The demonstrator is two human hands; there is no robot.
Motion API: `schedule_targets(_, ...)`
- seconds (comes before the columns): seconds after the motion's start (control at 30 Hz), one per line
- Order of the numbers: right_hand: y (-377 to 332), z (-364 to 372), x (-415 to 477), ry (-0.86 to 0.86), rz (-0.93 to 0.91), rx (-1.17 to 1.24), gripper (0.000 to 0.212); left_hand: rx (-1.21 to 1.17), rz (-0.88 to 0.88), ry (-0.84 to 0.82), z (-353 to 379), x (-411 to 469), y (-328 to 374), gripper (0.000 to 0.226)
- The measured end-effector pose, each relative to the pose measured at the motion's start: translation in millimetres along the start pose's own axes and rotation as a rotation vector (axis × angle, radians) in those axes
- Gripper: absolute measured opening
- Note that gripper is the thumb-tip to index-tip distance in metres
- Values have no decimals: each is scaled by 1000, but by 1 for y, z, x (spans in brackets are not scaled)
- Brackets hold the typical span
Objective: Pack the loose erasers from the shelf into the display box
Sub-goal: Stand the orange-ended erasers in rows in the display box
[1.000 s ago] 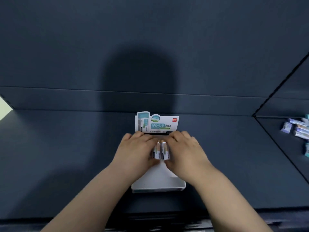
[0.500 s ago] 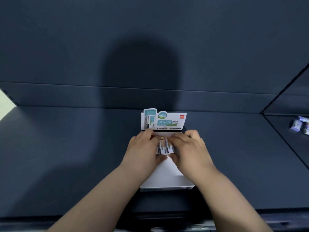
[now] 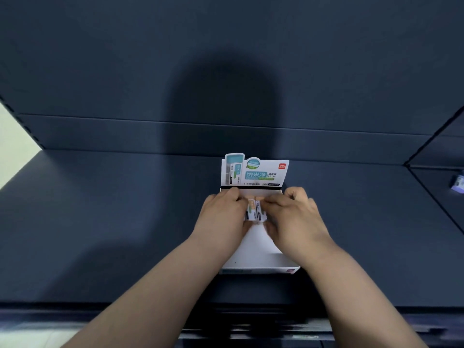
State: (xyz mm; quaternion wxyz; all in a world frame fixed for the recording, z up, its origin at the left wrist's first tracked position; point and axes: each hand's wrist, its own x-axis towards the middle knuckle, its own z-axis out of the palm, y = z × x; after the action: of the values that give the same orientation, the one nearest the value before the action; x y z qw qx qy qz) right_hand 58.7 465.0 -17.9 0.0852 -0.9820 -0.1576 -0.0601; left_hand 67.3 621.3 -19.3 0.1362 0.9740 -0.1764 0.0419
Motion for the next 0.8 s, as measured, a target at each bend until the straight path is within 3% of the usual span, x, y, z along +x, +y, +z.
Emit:
schedule_targets(0.27, -4, -1, 2, -31, 29, -62, 27, 48, -19, -18, -2, -1, 4, 35)
schedule_targets(0.47, -3, -21, -3, -5, 69, 65, 30, -26, -40, -106, -10, -6, 4, 42)
schedule_targets(0.63, -3, -38, -19, 68, 84, 193, 40, 48, 48, 59, -24, -13, 23, 42)
schedule_targets(0.8, 12, -44, -31, 79, 42, 237, 43, 75, 117, 73, -29, -13, 53, 47)
